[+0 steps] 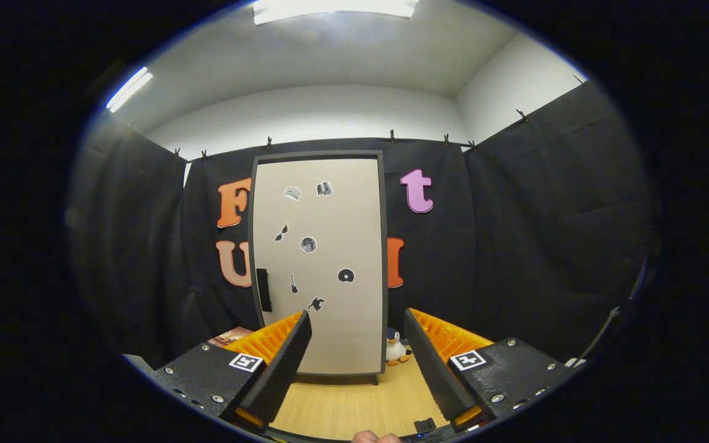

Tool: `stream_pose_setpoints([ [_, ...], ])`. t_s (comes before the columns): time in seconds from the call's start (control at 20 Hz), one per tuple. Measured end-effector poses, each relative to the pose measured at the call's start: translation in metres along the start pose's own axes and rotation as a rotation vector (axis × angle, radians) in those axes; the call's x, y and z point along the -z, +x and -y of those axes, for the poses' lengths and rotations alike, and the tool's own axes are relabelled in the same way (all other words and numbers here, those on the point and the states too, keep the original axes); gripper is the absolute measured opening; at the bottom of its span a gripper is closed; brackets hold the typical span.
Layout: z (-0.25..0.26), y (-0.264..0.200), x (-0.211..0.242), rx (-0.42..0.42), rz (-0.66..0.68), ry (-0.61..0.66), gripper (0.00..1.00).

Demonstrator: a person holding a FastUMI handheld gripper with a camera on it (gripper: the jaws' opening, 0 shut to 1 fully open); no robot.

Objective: Open the shoe cabinet door, grab the shoes and put them into the shoe cabinet, then close the shoe cabinet door.

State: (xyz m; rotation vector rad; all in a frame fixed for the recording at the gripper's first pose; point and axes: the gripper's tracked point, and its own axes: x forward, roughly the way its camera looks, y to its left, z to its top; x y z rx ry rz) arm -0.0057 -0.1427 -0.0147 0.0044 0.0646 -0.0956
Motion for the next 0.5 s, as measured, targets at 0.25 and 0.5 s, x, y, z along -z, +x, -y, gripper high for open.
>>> stream_pose_setpoints([
  [0.25,0.0046,-0.001,0.001,0.041,0.001,0.011,0.95],
  [0.5,0.0023,0.0027,-0.0025,0.069,0.005,0.02,0.95],
])
